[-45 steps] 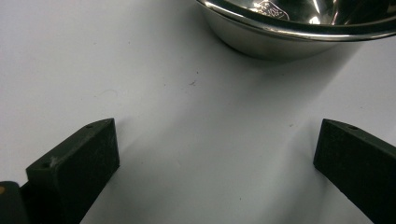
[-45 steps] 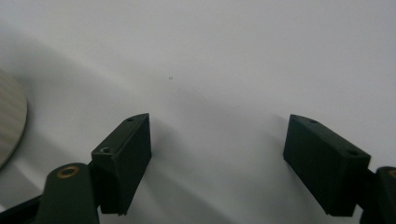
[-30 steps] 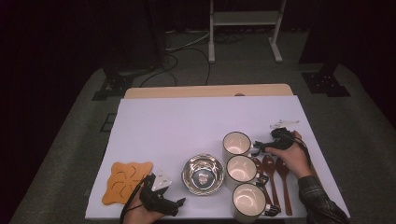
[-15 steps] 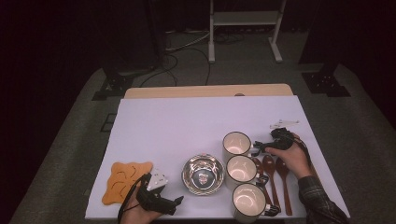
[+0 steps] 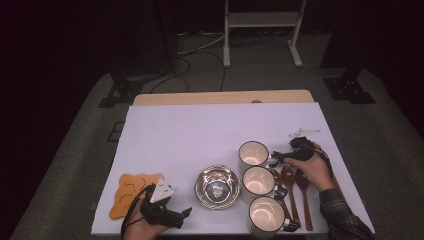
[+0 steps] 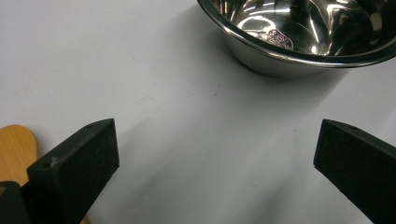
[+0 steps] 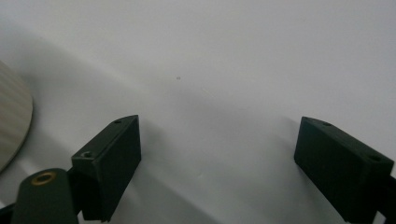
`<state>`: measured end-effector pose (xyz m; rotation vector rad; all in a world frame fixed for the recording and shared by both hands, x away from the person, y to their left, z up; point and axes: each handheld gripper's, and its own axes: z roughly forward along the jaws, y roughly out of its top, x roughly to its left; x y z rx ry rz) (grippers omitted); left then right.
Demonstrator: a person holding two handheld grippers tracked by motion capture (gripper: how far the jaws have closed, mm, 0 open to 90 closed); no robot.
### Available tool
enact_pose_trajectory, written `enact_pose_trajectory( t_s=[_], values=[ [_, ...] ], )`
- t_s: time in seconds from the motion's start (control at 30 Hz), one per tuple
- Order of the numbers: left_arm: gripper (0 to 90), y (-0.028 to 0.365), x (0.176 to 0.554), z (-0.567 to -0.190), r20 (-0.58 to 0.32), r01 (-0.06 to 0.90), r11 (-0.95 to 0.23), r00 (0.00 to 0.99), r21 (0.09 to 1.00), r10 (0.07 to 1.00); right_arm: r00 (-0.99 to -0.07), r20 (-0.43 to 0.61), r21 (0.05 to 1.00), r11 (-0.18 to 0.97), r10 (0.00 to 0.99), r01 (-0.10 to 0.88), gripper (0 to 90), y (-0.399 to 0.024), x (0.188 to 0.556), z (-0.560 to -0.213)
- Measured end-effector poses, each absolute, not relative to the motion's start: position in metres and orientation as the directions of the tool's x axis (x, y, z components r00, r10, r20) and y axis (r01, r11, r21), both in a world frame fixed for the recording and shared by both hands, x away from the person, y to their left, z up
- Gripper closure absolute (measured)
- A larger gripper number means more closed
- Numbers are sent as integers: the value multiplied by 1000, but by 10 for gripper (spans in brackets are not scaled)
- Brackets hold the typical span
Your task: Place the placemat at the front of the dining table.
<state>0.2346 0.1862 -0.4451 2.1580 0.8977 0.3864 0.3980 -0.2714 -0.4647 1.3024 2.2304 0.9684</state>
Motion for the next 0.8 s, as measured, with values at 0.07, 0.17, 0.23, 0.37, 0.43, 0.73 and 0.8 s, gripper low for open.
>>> enact_pose_trajectory(
  t_s=[0.07, 0.17, 0.23, 0.37, 0.43, 0.73, 0.8],
  values=[
    [0, 188, 235, -444, -9, 479, -468, 706, 743, 708, -498, 17, 724, 333, 867, 604, 130, -271, 398, -465],
    [0, 192, 235, -443, -6, 477, -467, 704, 745, 710, -497, 17, 724, 333, 867, 605, 130, -271, 398, -465],
    [0, 194, 235, -443, -2, 476, -466, 701, 745, 713, -497, 16, 724, 333, 867, 604, 130, -271, 398, -465],
    [25, 199, 235, -440, 0, 473, -458, 696, 753, 718, -497, 17, 724, 332, 867, 605, 130, -271, 398, -465],
    [28, 201, 235, -439, 0, 477, -453, 688, 753, 725, -497, 17, 724, 332, 868, 605, 130, -271, 398, -465],
    [64, 209, 234, -436, 6, 475, -455, 686, 753, 727, -498, 17, 724, 333, 867, 604, 130, -271, 398, -465],
    [74, 210, 234, -436, 3, 478, -449, 682, 755, 731, -498, 17, 724, 333, 867, 605, 130, -271, 398, -465]
  ],
)
